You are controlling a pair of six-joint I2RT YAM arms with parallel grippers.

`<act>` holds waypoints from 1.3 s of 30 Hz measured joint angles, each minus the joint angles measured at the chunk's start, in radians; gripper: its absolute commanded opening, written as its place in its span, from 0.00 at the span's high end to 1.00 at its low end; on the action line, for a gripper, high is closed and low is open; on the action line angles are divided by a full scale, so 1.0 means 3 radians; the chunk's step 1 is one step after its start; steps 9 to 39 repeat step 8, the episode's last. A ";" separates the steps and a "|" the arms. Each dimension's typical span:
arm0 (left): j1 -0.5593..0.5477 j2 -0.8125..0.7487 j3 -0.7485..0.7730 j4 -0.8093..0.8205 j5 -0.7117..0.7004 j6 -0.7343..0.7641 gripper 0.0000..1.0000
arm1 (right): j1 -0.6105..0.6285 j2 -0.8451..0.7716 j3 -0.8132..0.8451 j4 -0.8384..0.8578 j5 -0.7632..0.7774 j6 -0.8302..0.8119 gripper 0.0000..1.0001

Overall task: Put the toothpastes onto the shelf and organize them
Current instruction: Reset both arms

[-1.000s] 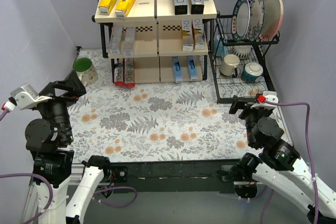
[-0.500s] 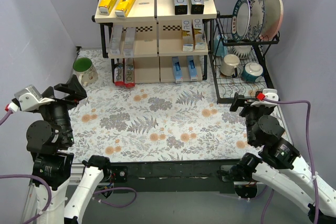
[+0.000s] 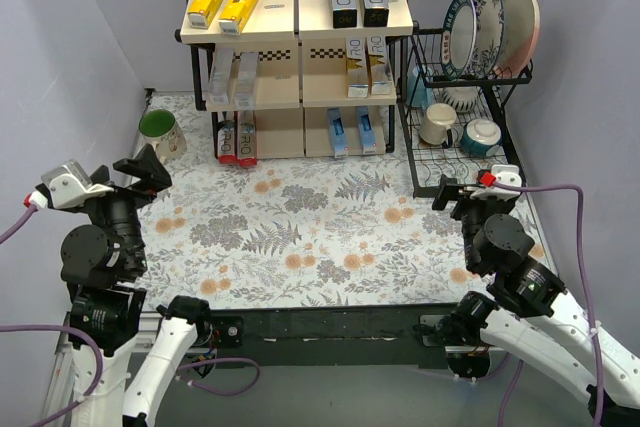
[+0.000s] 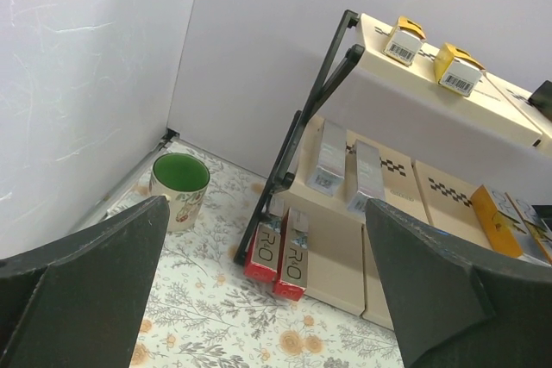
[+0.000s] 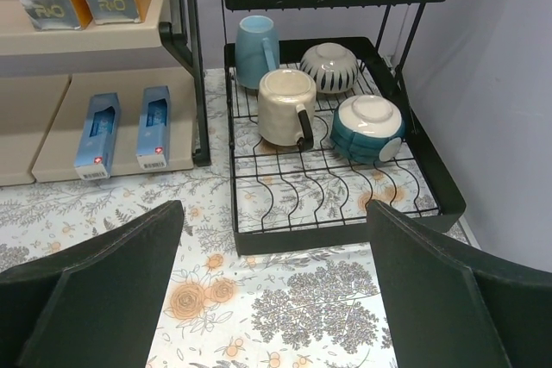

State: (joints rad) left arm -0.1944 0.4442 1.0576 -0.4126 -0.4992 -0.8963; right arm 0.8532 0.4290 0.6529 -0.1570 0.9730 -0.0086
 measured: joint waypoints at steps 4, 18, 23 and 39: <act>-0.0001 -0.0013 -0.0008 0.0019 -0.0010 0.0001 0.02 | -0.0001 0.0052 0.0000 0.0009 -0.0024 0.0000 0.05; -0.0003 -0.0015 -0.0014 0.0065 -0.0022 0.0005 0.02 | 0.0000 0.0056 0.0000 0.0010 -0.0051 0.0004 0.05; -0.0003 -0.0015 -0.0014 0.0065 -0.0022 0.0005 0.02 | 0.0000 0.0056 0.0000 0.0010 -0.0051 0.0004 0.05; -0.0003 -0.0015 -0.0014 0.0065 -0.0022 0.0005 0.02 | 0.0000 0.0056 0.0000 0.0010 -0.0051 0.0004 0.05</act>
